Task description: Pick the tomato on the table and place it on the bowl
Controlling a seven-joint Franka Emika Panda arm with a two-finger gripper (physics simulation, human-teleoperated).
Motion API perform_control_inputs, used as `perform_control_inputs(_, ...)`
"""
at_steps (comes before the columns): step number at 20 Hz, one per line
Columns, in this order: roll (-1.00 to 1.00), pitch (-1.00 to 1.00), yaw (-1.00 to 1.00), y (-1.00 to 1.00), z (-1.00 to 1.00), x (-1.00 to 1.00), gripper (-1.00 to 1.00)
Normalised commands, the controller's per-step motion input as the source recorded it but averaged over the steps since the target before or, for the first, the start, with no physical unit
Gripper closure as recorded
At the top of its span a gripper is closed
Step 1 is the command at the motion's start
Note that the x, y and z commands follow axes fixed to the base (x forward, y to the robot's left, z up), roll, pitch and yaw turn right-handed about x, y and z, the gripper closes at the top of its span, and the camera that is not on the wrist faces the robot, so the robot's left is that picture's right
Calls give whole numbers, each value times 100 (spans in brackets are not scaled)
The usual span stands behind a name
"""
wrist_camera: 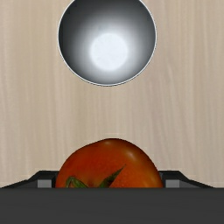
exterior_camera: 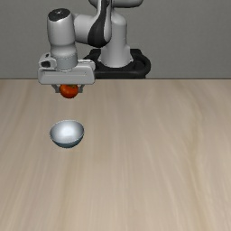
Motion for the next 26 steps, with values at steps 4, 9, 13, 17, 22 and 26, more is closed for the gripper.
perform_control_inputs(4,0,0,0,0,0,100,100)
perform_control_inputs(9,0,0,0,0,0,100,100)
perform_control_inputs(13,0,0,0,0,0,0,100)
perform_control_inputs(17,0,0,0,0,0,0,-100)
perform_control_inputs(22,0,0,0,0,0,0,-100)
perform_control_inputs(26,0,0,0,0,0,0,-100)
